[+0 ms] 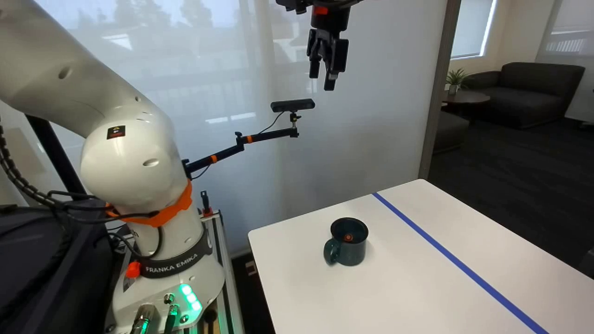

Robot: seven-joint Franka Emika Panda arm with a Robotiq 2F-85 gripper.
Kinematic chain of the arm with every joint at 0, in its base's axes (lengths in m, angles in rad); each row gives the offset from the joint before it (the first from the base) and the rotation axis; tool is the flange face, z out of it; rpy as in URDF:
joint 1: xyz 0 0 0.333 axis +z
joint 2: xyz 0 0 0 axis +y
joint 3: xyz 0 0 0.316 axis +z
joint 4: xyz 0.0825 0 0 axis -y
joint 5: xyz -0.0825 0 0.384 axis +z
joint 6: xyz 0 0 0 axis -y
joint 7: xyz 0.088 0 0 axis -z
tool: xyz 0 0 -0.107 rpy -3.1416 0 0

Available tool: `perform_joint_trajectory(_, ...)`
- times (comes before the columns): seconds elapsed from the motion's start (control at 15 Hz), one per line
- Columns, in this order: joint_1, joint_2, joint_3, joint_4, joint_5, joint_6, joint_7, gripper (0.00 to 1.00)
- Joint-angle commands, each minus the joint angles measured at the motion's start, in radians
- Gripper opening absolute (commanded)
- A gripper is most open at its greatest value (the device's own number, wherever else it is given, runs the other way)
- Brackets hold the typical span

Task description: Take the marker out of the mug.

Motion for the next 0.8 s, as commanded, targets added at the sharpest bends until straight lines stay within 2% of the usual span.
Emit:
perform_joint_trajectory(0.0, -0.012, 0.001, 0.009, 0.003, 0.004, -0.004, -0.005, 1.0)
perform_joint_trajectory(0.13, -0.003, -0.03, 0.009, -0.028, -0.005, 0.01, -0.043, 1.0)
perform_joint_trajectory(0.27, 0.014, -0.082, 0.004, -0.104, -0.047, 0.017, -0.162, 1.0)
perform_joint_trajectory(0.47, 0.02, -0.171, -0.007, -0.259, -0.118, 0.019, -0.298, 1.0)
perform_joint_trajectory(0.73, -0.018, -0.275, -0.043, -0.471, -0.262, 0.093, -0.364, 1.0)
